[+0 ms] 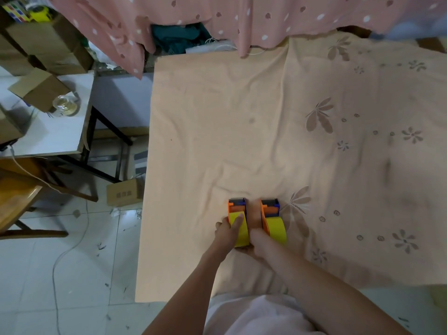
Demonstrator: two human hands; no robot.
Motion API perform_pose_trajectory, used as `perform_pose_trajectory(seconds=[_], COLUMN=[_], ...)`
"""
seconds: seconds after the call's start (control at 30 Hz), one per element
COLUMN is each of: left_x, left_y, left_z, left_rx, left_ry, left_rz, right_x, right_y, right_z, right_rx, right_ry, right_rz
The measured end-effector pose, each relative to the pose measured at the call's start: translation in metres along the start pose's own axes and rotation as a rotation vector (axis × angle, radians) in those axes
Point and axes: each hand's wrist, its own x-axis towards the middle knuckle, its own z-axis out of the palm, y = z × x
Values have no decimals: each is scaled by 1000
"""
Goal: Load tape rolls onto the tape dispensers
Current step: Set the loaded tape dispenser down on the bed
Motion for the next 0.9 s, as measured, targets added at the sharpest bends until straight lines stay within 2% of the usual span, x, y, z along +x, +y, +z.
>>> perform_pose_trajectory(seconds=[0.17,0.43,0.57,0.63,0.77,0.9], left_x=[1,-5,-3,-2,-11,-20], left_y=[-6,-10,-11,-9,-1,5], left_z=[2,5,5,6,-3,-8], left_rx=[89,50,9,-13,-204,-153], left_ry=[15,9,-1,11,-20,-38], left_rz=[27,22,17,0,-20,-32], right_x=[-11,-23,-34,-29,-41,-60], right_y=[-6,0,-23,-29,-33,-40], right_z=[0,-1,16,19,18,13], right_rx=[-166,-220,-118,-232,-411,-471], right_ry=[32,51,213,301,293,305], right_rz=[85,134,-23,-106,-115,-199])
